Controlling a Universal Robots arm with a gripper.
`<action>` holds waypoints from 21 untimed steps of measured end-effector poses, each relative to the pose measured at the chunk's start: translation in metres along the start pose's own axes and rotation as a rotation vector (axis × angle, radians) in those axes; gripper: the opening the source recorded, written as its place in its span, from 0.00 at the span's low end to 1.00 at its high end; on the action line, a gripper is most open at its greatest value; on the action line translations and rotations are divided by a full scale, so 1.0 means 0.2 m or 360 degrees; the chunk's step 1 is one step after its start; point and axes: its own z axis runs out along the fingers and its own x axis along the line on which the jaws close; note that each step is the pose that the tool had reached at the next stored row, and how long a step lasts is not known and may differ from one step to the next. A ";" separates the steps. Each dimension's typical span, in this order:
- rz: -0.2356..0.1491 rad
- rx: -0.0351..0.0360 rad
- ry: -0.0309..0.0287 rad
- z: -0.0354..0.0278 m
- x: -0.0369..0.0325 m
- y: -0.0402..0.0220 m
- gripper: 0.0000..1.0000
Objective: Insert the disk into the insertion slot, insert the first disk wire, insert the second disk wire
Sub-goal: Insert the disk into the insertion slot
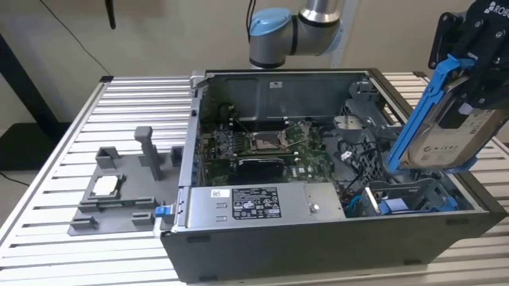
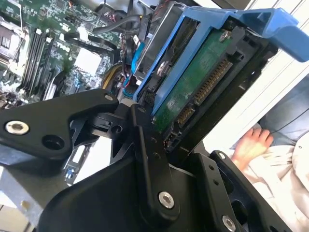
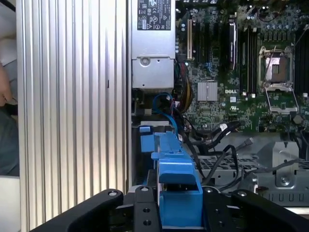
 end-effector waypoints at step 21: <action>-0.0069 -0.0025 0.00035 0.155 0.000 -0.008 0.33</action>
